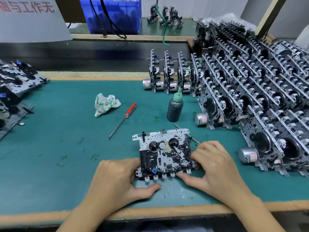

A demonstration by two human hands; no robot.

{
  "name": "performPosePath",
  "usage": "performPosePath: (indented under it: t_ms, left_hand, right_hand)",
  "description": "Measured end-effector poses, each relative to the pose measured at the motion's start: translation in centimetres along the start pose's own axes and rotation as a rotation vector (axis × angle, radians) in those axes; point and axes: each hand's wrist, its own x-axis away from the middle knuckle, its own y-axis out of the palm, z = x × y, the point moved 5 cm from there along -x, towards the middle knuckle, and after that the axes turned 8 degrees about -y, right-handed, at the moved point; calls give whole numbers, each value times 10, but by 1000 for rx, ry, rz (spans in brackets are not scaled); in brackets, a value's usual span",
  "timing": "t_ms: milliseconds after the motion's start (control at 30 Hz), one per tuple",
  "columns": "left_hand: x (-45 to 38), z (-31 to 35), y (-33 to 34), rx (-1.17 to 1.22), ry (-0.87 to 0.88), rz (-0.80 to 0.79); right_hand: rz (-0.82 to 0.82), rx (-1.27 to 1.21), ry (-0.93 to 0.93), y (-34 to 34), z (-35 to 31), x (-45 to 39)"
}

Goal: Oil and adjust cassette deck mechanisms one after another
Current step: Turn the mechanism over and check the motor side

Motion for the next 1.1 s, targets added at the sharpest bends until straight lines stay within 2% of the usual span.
performPosePath:
  t_ms: [200, 333, 433, 667, 767, 933, 1100]
  left_hand:
    - [0, -4, -1, -108, -54, 111]
    - [-2, -2, -2, -63, -7, 76]
    - [-3, 1, -2, -52, -35, 54]
    - [-6, -2, -2, -80, -154, 143]
    - [-5, -3, 0, -74, -144, 111]
    - [-8, -9, 5, 15, -126, -60]
    - [-3, 3, 5, 26, 61, -83]
  right_hand:
    - [-22, -114, 10, -1, -2, 1]
    - [-17, -120, 23, -1, -2, 2]
    - [26, -62, 30, -2, -4, 1]
    - [23, -102, 31, -1, -6, -2]
    - [13, -127, 21, -1, -6, -2]
    - [53, -30, 70, -3, -5, -1]
    - [27, -5, 119, -4, 1, 0]
